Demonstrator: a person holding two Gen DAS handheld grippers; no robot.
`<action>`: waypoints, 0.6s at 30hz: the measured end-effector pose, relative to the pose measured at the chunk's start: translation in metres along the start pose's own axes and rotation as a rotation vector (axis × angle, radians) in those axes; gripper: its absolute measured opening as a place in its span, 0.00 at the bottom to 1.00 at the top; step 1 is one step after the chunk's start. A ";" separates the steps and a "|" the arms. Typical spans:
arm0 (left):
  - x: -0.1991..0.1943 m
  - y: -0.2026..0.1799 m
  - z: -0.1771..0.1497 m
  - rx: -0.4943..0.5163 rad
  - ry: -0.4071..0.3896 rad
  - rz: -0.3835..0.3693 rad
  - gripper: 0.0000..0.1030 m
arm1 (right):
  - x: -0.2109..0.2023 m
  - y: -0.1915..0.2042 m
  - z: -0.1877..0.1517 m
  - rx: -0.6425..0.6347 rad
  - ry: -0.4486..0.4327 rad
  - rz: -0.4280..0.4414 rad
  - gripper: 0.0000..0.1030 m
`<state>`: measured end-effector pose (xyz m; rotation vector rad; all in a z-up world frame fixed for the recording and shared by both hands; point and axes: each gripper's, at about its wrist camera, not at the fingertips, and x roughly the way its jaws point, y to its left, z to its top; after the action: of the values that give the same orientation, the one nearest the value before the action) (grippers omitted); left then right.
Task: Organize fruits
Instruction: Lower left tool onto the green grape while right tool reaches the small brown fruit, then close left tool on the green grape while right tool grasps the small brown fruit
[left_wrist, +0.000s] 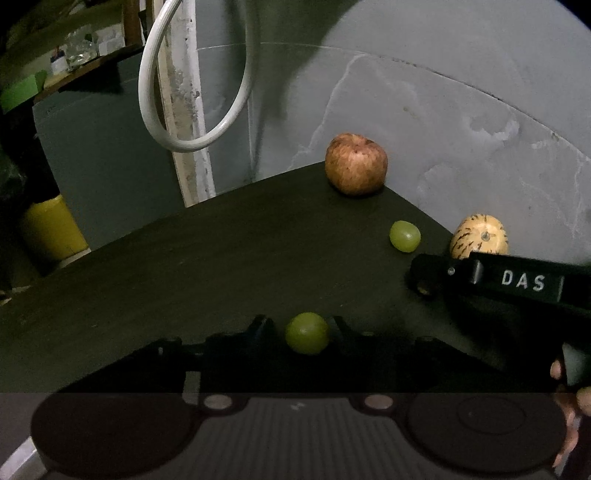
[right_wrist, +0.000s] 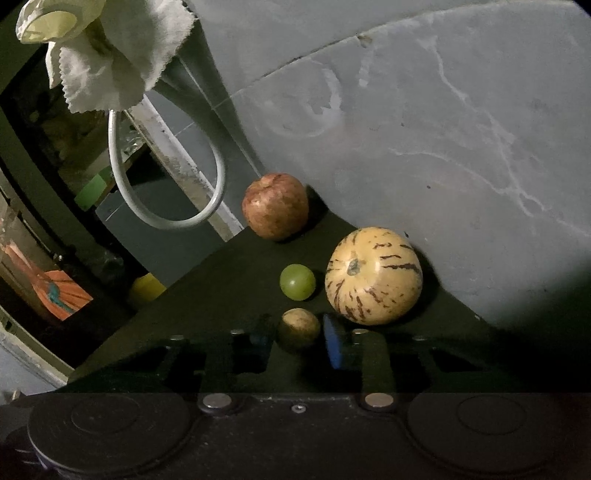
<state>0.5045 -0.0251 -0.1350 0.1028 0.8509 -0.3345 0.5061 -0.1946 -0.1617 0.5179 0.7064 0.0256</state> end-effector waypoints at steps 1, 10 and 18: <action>0.000 0.000 0.000 0.000 0.000 -0.003 0.33 | 0.000 0.000 0.000 0.001 0.000 0.000 0.28; -0.002 0.001 -0.001 -0.045 0.012 -0.021 0.25 | -0.008 -0.002 -0.004 -0.004 0.016 0.002 0.28; -0.013 0.002 -0.007 -0.105 0.053 -0.032 0.25 | -0.029 0.000 -0.017 0.001 0.047 0.003 0.28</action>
<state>0.4923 -0.0182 -0.1301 0.0008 0.9218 -0.3178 0.4728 -0.1930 -0.1547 0.5212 0.7513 0.0405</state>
